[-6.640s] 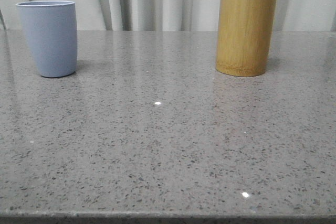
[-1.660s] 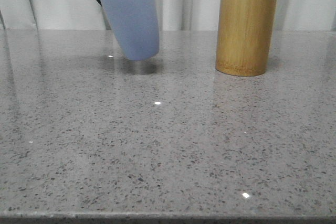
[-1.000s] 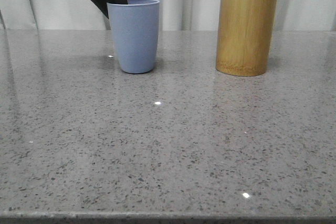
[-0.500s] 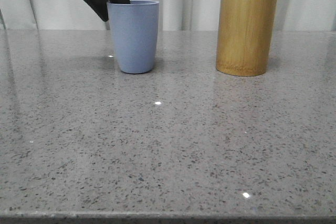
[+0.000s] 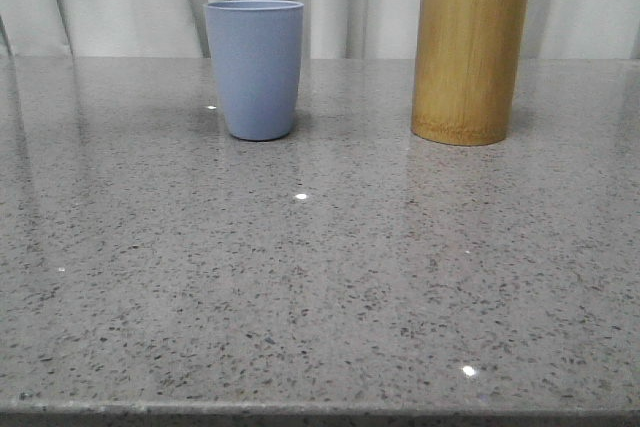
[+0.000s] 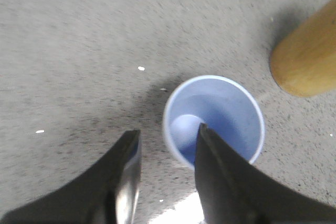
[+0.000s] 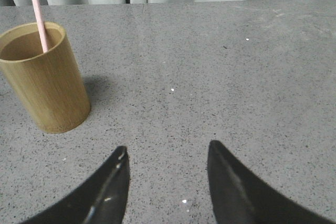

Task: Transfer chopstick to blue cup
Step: 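Set the blue cup down and open the left gripper, then move the right gripper above the bamboo cup around the pink chopstick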

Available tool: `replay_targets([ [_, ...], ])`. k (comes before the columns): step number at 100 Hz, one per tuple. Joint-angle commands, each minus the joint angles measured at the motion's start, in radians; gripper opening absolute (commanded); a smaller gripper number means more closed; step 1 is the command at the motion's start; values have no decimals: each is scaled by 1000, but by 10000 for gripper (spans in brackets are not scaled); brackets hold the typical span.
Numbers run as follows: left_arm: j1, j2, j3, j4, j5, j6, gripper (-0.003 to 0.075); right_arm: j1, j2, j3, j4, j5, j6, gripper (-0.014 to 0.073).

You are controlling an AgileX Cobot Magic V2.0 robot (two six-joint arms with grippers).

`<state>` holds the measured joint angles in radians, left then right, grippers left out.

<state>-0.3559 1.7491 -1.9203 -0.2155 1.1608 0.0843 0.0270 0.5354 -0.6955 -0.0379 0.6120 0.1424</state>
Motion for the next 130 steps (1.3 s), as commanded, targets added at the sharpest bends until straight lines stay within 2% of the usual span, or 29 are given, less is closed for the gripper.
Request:
replay_targets([
  [1, 29, -98, -27, 31, -37, -30, 211, -5, 10, -37, -3, -78, -3, 367],
  [19, 109, -194, 54, 128, -44, -84, 207, -5, 10, -37, -3, -78, -3, 367],
  [55, 242, -497, 470, 130, -225, -90, 207, -4, 10, -37, -3, -78, -3, 367],
  [76, 271, -668, 655, 132, -272, -92, 207, -2, 11, -37, -3, -57, -4, 367],
  [92, 273, -804, 772, 132, -324, -92, 207, 46, 33, -49, -3, -43, -4, 367],
  [121, 273, -993, 885, 138, -326, -92, 207, 113, 171, -182, 3, -18, -4, 369],
  [130, 273, -1026, 909, 138, -326, -92, 207, 133, 223, -225, 10, -17, -4, 398],
])
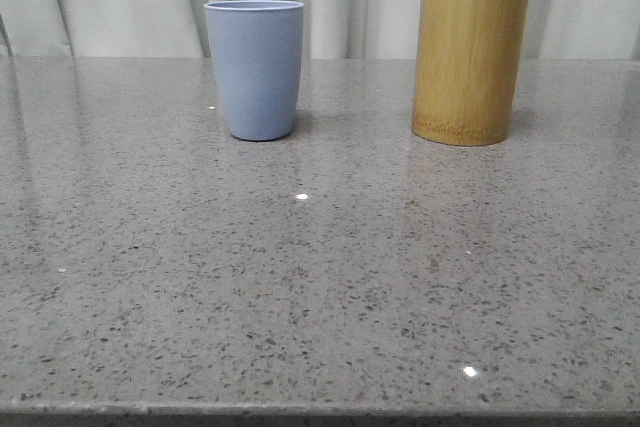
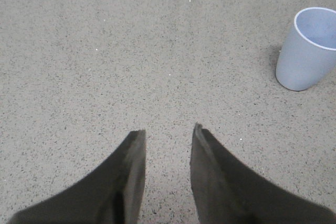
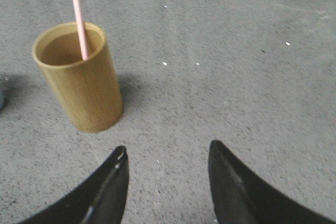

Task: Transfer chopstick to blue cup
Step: 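Move the right gripper above the bamboo cup around the pink chopstick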

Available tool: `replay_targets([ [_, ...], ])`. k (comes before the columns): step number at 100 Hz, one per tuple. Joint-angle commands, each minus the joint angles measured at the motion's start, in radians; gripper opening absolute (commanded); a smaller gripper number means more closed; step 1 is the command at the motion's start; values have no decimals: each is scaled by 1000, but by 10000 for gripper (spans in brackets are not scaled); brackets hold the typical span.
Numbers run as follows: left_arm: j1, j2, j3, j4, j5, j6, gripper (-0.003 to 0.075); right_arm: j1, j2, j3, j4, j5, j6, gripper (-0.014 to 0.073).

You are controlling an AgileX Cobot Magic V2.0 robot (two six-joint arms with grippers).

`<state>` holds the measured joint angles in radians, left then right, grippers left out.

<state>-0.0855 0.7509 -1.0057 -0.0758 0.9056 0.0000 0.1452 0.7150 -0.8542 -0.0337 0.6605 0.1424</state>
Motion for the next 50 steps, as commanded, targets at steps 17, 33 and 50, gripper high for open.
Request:
replay_targets([
  [17, 3, -54, 27, -2, -63, -7, 207, 73, 143, -171, 9, -59, -4, 465],
  [33, 3, -55, 39, -2, -60, -7, 207, 130, 251, -279, 9, -60, -4, 465],
  [50, 3, -55, 39, -2, -62, -7, 207, 175, 375, -404, 10, -61, -4, 461],
])
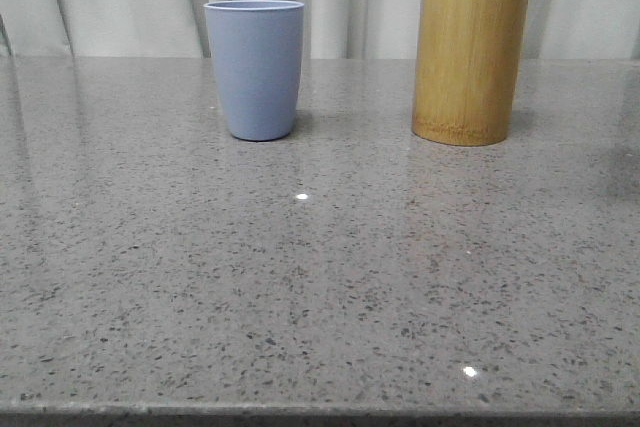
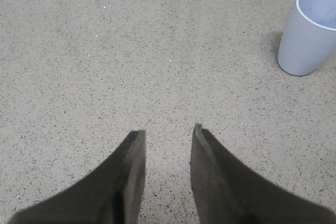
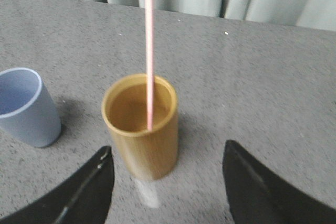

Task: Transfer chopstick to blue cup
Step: 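Move the right gripper above the bamboo cup around the pink chopstick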

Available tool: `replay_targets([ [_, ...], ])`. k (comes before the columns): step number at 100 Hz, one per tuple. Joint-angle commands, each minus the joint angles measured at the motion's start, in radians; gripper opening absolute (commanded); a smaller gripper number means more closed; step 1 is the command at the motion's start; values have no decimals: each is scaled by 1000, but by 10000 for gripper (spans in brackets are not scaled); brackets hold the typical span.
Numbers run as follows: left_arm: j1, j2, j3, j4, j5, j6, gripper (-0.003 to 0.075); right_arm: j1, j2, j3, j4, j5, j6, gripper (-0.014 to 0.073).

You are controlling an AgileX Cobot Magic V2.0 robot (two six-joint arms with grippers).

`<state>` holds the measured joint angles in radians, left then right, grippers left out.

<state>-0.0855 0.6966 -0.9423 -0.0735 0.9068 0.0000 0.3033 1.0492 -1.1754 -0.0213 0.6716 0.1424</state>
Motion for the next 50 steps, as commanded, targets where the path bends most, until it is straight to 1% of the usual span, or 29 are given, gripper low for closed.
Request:
replay_targets([
  [1, 3, -1, -25, -4, -63, -7, 207, 18, 46, -87, -2, -72, -4, 461],
  [21, 3, -1, -25, -4, -63, -7, 207, 56, 183, -198, -1, -72, -4, 461],
  [50, 3, -1, -25, -4, -63, -7, 207, 59, 331, -296, -1, -101, -4, 461],
])
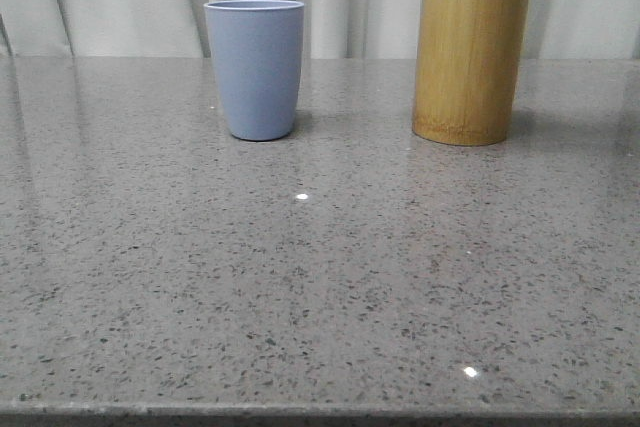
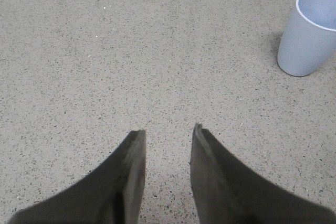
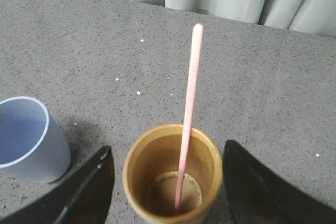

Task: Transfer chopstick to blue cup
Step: 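Move the right gripper above the bamboo cup around the pink chopstick, then grasp the pink chopstick with the right gripper and pull it up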

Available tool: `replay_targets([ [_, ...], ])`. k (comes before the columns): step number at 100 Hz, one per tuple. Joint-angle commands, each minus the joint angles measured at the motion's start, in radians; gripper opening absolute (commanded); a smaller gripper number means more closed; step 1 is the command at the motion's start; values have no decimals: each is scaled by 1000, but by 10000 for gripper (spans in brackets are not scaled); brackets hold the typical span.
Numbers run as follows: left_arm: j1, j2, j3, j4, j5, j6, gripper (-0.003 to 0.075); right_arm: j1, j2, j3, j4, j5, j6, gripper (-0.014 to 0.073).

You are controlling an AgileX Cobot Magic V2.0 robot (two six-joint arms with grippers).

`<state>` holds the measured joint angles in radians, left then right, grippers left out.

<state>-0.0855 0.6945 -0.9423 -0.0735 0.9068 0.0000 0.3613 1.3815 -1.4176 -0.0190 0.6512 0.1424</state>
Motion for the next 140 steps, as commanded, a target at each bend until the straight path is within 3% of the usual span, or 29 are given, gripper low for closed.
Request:
replay_targets([
  [1, 3, 1, -25, -4, -63, -7, 207, 1, 5, -58, -3, -82, -4, 461],
  [119, 3, 1, -25, -4, -92, -7, 207, -42, 196, -91, -30, -285, 5, 457],
  [140, 3, 1, -25, -4, -94, -7, 207, -42, 211, -93, -30, -303, 5, 354],
])
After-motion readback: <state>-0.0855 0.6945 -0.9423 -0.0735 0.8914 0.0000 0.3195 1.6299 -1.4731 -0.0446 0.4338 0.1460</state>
